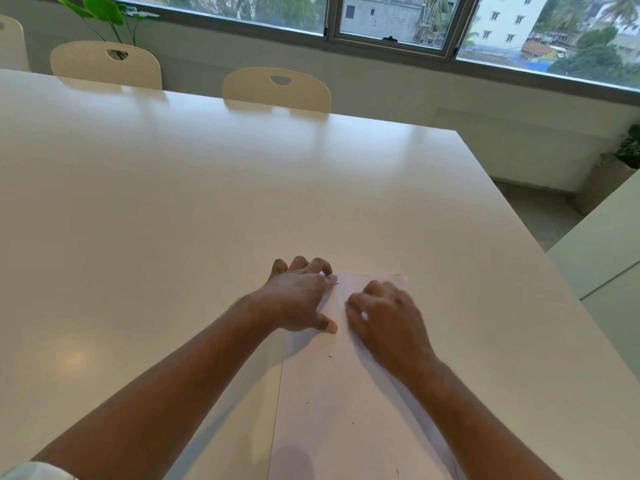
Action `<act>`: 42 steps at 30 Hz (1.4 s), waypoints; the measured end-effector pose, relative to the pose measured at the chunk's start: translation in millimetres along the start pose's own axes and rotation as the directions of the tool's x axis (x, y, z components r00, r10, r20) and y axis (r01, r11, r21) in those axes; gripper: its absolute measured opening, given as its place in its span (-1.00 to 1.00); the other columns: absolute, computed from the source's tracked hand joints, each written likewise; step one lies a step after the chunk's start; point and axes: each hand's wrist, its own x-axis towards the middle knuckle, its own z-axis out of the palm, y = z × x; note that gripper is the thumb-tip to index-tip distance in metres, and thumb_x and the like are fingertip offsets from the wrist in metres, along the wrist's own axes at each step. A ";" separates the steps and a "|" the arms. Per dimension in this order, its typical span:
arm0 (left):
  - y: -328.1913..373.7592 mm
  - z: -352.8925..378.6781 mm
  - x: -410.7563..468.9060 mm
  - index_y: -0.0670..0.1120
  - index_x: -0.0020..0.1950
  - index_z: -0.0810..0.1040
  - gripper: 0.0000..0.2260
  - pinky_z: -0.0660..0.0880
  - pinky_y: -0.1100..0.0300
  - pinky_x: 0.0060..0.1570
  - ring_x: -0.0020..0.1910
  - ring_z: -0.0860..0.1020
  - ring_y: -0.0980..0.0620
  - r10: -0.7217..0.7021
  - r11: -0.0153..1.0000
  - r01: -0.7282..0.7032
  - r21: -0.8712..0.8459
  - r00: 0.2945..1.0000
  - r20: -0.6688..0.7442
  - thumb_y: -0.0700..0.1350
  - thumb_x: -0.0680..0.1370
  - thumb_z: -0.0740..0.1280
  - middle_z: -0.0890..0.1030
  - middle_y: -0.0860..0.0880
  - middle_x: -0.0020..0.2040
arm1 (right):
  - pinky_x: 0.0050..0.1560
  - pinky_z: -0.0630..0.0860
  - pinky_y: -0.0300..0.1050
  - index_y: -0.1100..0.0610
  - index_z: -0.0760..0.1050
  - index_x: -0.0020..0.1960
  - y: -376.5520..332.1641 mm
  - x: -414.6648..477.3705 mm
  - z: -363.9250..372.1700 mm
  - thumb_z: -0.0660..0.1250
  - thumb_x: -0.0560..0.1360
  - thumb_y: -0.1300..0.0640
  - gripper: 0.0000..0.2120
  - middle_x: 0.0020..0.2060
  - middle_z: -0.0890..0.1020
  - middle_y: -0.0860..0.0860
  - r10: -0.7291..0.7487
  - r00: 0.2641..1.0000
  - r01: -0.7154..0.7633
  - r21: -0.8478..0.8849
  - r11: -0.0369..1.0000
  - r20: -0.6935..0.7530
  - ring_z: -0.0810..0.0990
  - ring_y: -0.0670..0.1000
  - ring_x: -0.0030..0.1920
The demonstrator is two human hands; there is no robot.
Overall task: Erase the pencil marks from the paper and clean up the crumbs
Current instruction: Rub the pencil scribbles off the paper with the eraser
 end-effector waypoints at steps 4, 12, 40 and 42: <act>0.1 -0.2 0.3 0.03 0.67 0.25 -0.18 0.20 -0.09 0.40 0.50 0.23 -0.06 0.002 1.000 -0.002 0.000 1.000 -0.002 0.33 0.53 0.43 0.21 0.07 0.62 | -0.08 0.50 0.02 -0.01 0.66 -0.19 18.4 5.8 -2.6 0.34 0.60 -0.02 -0.77 -0.18 0.67 -0.07 0.087 0.995 -0.089 -0.033 0.996 -0.054 0.62 0.08 -0.11; -1.3 1.4 -1.8 0.06 0.69 0.21 -0.16 0.18 -0.08 0.43 0.54 0.20 -0.05 -0.006 1.000 0.006 -0.013 1.000 -0.017 0.36 0.52 0.43 0.20 0.08 0.63 | -0.15 0.53 -0.03 0.02 0.67 -0.14 -4.6 -10.8 -6.7 0.37 0.62 0.04 -0.81 -0.23 0.59 -0.07 0.007 1.000 -0.008 0.120 0.993 0.006 0.55 0.01 -0.21; -16.8 11.3 -32.4 0.01 0.74 0.03 0.11 -0.16 -0.16 0.59 0.69 -0.02 0.09 -0.016 0.996 0.016 -0.085 1.000 0.011 0.44 0.39 0.48 0.02 0.11 0.73 | -0.11 0.44 -0.03 -0.09 0.66 0.02 -17.4 -27.9 -5.9 0.46 0.55 0.07 -0.92 -0.11 0.64 -0.15 -0.262 0.965 0.257 0.142 0.956 0.016 0.58 -0.03 -0.13; -17.5 10.8 -32.8 0.00 0.74 0.03 0.11 -0.17 -0.17 0.59 0.68 -0.01 0.09 -0.010 0.996 0.011 -0.091 1.000 0.014 0.44 0.39 0.48 0.04 0.10 0.73 | -0.09 0.38 0.00 -0.09 0.66 -0.02 -3.2 -19.5 -1.1 0.46 0.53 0.06 -0.93 -0.14 0.66 -0.13 -0.198 0.980 0.199 0.033 0.979 -0.031 0.59 0.01 -0.12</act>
